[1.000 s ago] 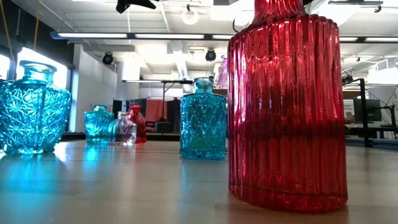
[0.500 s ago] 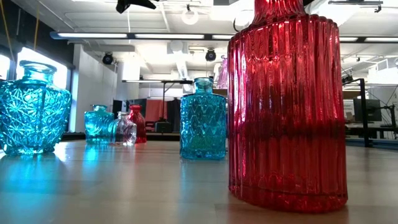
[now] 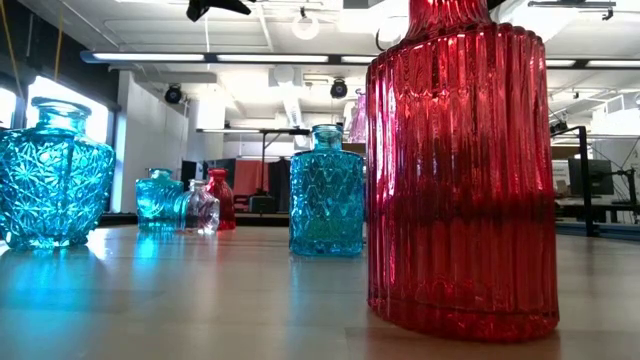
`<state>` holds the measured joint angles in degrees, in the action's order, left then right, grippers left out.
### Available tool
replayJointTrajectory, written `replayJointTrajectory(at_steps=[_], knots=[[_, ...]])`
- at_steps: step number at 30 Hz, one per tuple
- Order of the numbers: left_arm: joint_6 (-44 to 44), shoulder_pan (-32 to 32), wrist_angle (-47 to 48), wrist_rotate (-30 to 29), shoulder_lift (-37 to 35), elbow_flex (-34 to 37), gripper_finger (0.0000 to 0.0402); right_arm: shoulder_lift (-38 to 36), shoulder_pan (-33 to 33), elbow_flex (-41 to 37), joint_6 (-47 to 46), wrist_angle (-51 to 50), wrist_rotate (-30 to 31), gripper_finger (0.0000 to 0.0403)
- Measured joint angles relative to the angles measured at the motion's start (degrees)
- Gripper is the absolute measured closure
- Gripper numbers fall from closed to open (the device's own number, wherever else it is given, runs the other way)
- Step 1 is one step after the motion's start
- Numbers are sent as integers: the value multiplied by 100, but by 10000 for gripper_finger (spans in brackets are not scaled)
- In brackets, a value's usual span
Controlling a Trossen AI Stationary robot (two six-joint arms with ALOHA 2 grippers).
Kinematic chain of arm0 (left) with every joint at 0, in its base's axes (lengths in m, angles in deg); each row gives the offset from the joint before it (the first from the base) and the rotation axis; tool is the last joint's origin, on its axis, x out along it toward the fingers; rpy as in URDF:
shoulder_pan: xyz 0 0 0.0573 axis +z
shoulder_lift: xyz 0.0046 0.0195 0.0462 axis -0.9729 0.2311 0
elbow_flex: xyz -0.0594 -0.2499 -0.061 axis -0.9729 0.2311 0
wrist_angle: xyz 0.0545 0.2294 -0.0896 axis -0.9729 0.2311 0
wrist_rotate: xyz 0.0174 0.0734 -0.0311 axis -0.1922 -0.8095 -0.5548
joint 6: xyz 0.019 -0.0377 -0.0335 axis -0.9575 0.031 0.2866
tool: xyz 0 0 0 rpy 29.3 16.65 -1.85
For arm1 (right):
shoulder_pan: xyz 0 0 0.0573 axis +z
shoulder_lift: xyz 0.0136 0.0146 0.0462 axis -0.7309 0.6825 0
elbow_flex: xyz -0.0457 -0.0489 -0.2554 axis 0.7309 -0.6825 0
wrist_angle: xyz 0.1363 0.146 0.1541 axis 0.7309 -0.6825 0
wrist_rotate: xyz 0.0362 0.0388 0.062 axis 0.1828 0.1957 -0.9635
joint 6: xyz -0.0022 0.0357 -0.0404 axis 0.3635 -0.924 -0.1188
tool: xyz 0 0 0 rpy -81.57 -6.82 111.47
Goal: Sort vases onto shelf
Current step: Put the middle red vase on the shelf, then put the bottom left blue vase on the shelf
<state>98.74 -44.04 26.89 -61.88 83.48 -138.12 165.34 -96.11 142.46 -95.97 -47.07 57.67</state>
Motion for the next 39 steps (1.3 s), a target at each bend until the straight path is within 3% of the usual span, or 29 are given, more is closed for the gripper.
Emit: replayJointTrajectory(at_steps=[20, 39], knots=[[0, -2, 0, 0, 0, 0, 289, 0, -11, 0, 14, 175, 396, 302], [0, -1, 0, -1, 0, 0, 289, -379, -35, 0, 329, 372, 335, 302]])
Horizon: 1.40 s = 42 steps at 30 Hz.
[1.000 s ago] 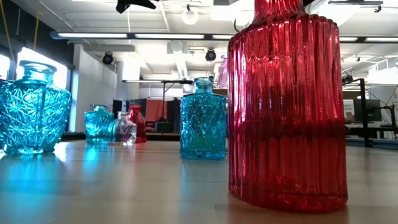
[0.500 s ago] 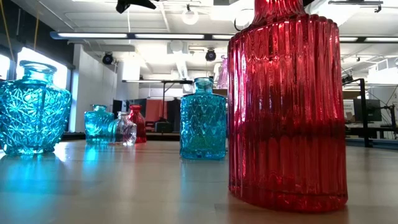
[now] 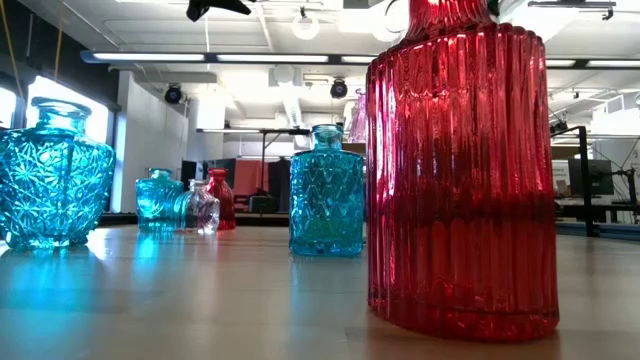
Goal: Sort vases onto shelf
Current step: Put the bottom left blue vase on the shelf
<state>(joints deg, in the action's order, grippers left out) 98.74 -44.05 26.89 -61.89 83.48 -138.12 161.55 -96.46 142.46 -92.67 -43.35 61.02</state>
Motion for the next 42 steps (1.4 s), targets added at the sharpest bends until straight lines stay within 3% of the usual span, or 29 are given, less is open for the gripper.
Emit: replayJointTrajectory(at_steps=[15, 31, 38, 42], knots=[[1, 0, 1, 0, 0, 0, 289, -244, 482, 0, 453, -15, -737, 302], [1, 0, -15, 1, 0, 0, 289, -367, 1817, 0, 227, -13, -733, 302], [4, -3, -939, 3, 34, -4, 289, -367, 2542, 0, -70, -9, -367, 302], [7, -1, -1008, 1, 37, -4, 289, -367, 2860, 0, -206, -9, -138, 302]])
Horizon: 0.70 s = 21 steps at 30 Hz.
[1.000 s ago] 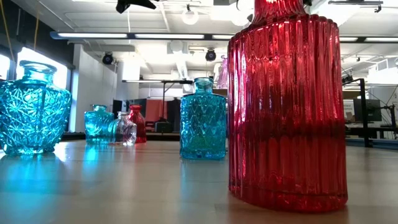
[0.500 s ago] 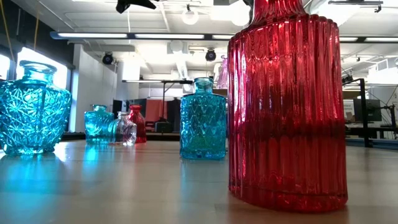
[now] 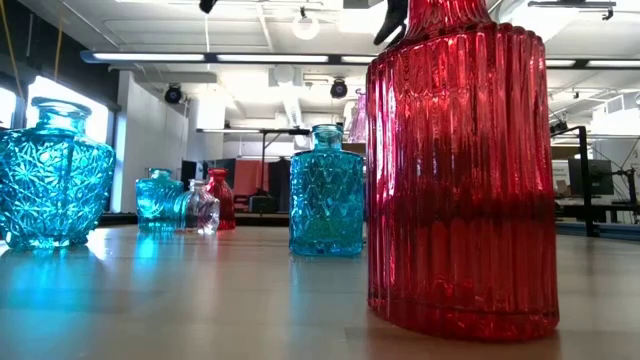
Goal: Sort vases onto shelf
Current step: Put the bottom left blue vase on the shelf
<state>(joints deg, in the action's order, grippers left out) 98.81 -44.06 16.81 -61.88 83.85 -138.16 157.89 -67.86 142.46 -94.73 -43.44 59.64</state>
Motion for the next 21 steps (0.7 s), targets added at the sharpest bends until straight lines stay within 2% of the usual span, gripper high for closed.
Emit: replayJointTrajectory(at_steps=[4, 11, 17, 21], knots=[[26, 0, -7, 1, 11, 0, 289, 0, 282, 0, -134, 1, 221, 302], [1014, -12, 21, 4, 184, 0, 289, 0, 737, 0, -496, 1, 536, 302], [873, -158, 329, 29, 440, 0, 289, 0, 1091, 0, -588, 2, 581, 302], [856, -239, 645, 429, 652, 0, 289, 0, 1287, 0, -588, 2, 637, 302]])
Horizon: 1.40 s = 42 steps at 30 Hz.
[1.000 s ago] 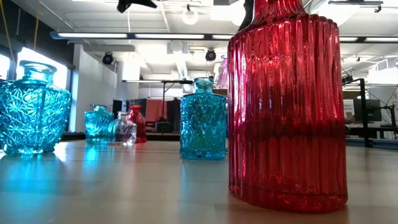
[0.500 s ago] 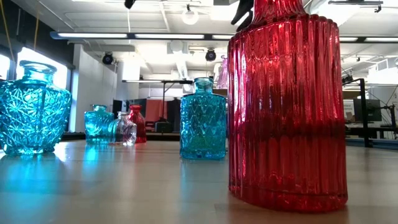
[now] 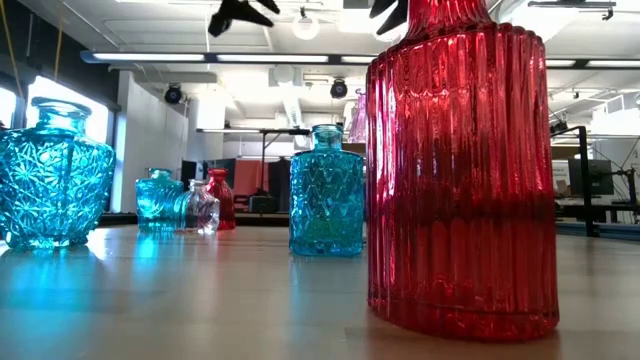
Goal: Sort vases onto shelf
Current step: Put the bottom left blue vase on the shelf
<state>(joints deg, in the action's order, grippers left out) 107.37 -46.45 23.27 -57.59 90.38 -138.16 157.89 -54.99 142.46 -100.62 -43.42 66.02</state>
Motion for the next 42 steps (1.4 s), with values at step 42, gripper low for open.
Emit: replayJointTrajectory(at_steps=[42], knots=[[1955, -2426, 4501, -1437, 200, 170, 289, 2, 284, 0, 758, -353, -103, 302]])
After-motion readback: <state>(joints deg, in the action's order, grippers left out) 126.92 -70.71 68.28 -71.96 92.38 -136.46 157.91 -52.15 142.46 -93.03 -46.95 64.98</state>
